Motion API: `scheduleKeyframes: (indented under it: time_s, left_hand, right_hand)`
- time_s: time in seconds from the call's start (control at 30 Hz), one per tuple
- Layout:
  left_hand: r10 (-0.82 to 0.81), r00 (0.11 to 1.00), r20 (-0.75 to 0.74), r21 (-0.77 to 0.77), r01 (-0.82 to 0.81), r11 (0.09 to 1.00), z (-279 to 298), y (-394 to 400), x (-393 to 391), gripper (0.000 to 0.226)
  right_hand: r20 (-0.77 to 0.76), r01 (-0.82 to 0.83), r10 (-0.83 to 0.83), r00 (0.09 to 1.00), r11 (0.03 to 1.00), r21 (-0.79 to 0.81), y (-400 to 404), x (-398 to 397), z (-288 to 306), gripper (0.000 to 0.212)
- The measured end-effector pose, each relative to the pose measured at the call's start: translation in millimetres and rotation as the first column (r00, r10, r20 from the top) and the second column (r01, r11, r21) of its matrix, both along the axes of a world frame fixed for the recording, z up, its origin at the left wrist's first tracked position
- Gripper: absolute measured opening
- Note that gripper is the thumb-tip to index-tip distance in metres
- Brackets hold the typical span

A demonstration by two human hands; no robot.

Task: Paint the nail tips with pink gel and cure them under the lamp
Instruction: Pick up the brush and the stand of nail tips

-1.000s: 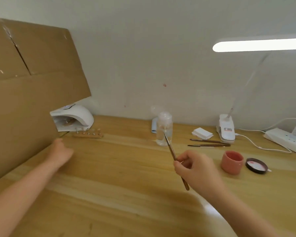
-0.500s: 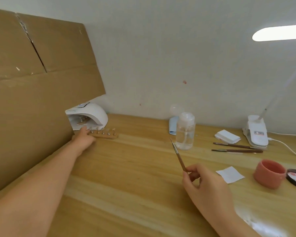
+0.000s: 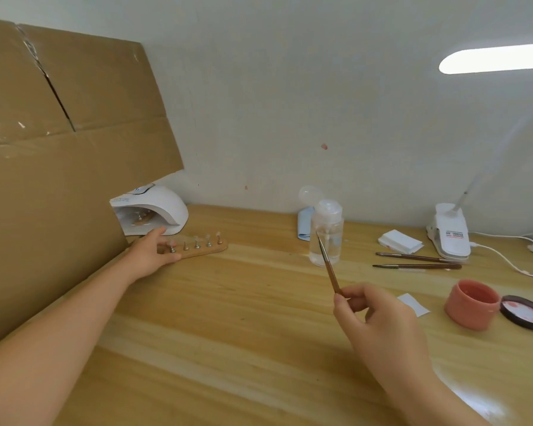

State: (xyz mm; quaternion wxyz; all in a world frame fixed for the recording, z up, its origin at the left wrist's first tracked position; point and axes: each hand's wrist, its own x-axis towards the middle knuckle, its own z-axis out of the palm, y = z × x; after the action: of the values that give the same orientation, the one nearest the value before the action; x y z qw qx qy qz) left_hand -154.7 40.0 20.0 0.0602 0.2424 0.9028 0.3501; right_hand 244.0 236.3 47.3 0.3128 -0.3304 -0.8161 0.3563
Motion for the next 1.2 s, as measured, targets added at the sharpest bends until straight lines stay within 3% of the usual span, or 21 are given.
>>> scheduleKeyframes:
  time_s: [0.17, 0.33, 0.6, 0.77, 0.87, 0.97, 1.07, 1.13, 1.2]
  left_hand:
    - [-0.194, 0.979, 0.058, -0.026, 0.196, 0.98, 10, 13, 47, 0.087]
    - [-0.336, 0.941, -0.042, -0.161, 0.325, 0.932, 20, 50, 131, 0.085]
    - [-0.565, 0.817, -0.118, -0.108, 0.555, 0.825, 21, 127, 275, 0.081]
    - [-0.612, 0.775, -0.158, -0.076, 0.608, 0.79, 27, 173, 340, 0.083]
    - [-0.584, 0.789, -0.189, -0.165, 0.561, 0.811, 34, 186, 360, 0.082]
    - [-0.508, 0.761, -0.404, -0.284, 0.424, 0.86, 42, 179, 370, 0.055]
    - [-0.407, 0.703, -0.583, 0.026, 0.517, 0.856, 45, 168, 373, 0.028]
    - [-0.421, 0.715, -0.558, 0.155, 0.588, 0.794, 44, 166, 378, 0.032]
    - [-0.482, 0.714, -0.508, 0.168, 0.631, 0.757, 40, 167, 382, 0.041]
  right_hand:
    - [0.06, -0.045, 0.049, 0.997, 0.997, -0.06, 7, 2, 15, 0.003]
    - [-0.009, -0.158, 0.158, 0.987, 0.977, -0.146, 28, 14, 44, 0.008]
    - [-0.11, -0.031, 0.018, 0.994, 0.992, -0.121, 74, 87, 50, 0.005]
    - [-0.126, 0.052, -0.057, 0.99, 0.998, -0.048, 96, 125, 50, 0.006]
    - [-0.116, 0.064, -0.067, 0.991, 0.998, -0.03, 104, 135, 52, 0.02]
    - [-0.092, 0.083, -0.083, 0.992, 0.997, -0.002, 107, 135, 50, 0.019]
    - [-0.056, 0.099, -0.096, 0.994, 0.994, 0.049, 102, 129, 43, 0.007]
    - [-0.01, 0.091, -0.091, 0.996, 0.988, 0.126, 90, 123, 38, 0.006]
    - [0.015, 0.056, -0.06, 0.998, 0.977, 0.206, 73, 117, 33, 0.007]
